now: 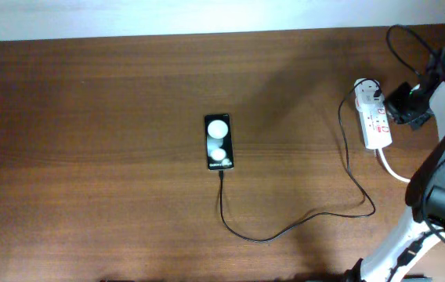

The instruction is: Plug charger to phone and switch on socket

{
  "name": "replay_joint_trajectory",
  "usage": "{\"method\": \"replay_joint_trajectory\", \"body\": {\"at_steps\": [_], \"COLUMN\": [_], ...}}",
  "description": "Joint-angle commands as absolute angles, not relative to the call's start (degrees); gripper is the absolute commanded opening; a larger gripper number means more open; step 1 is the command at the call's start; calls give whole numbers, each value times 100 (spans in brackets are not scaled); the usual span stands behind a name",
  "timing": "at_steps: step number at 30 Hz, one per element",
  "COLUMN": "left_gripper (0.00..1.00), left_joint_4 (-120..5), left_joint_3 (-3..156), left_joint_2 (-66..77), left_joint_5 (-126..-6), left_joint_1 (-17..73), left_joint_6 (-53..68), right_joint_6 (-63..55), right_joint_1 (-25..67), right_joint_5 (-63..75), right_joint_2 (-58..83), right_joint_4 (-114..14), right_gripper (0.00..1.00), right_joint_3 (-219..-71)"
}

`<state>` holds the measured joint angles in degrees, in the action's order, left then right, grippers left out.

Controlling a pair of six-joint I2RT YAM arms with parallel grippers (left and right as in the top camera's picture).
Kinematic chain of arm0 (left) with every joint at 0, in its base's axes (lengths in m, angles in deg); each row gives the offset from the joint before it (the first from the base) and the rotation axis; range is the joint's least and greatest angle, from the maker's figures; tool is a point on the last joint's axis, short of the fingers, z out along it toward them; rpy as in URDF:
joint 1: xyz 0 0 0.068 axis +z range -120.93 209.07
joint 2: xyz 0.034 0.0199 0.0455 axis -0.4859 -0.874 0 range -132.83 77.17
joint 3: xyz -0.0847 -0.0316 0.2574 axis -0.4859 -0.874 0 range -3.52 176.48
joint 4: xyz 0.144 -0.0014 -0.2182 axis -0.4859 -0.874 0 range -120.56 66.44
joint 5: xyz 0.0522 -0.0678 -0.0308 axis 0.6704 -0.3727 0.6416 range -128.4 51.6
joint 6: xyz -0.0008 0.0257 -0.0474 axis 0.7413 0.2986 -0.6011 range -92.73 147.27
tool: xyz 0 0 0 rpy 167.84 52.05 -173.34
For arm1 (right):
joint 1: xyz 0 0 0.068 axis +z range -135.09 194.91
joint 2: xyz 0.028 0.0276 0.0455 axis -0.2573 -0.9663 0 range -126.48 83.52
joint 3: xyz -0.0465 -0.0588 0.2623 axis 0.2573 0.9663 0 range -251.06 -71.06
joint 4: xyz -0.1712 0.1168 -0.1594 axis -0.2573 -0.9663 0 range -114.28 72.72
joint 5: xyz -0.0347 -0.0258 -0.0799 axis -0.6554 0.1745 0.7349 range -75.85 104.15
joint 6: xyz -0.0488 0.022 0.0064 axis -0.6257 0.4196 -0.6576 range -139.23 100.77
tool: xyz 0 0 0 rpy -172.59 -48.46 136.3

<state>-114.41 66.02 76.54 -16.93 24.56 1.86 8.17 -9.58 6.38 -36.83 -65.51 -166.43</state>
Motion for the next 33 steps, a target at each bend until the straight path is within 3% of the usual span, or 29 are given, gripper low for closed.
{"method": "replay_joint_trajectory", "body": {"at_steps": [1,10,19,26,33], "left_gripper": [99,99,99,99,99], "left_joint_4": [-11425,-11427,-11427,-11427,-11427], "left_joint_3": [6628,6626,6628,6626,6626], "left_joint_2": [7676,7676,7676,7676,7676], "left_joint_5": [-1653,-1653,-1653,-1653,-1653], "left_joint_1": [2458,2458,2460,2460,2462], "left_joint_6": [116,119,116,116,119], "right_joint_6": [712,716,871,865,613], "right_joint_1": [-945,-807,-434,-410,-403], "right_joint_5": [492,503,1714,1325,1902], "right_joint_2": [-3801,-3878,-3891,-4286,-4120], "right_joint_4": [-6348,-5911,-5978,-5830,-6555], "right_gripper": [4,4,4,4,4], "right_joint_3": [-16724,-16708,-16687,-16687,-16774]}}
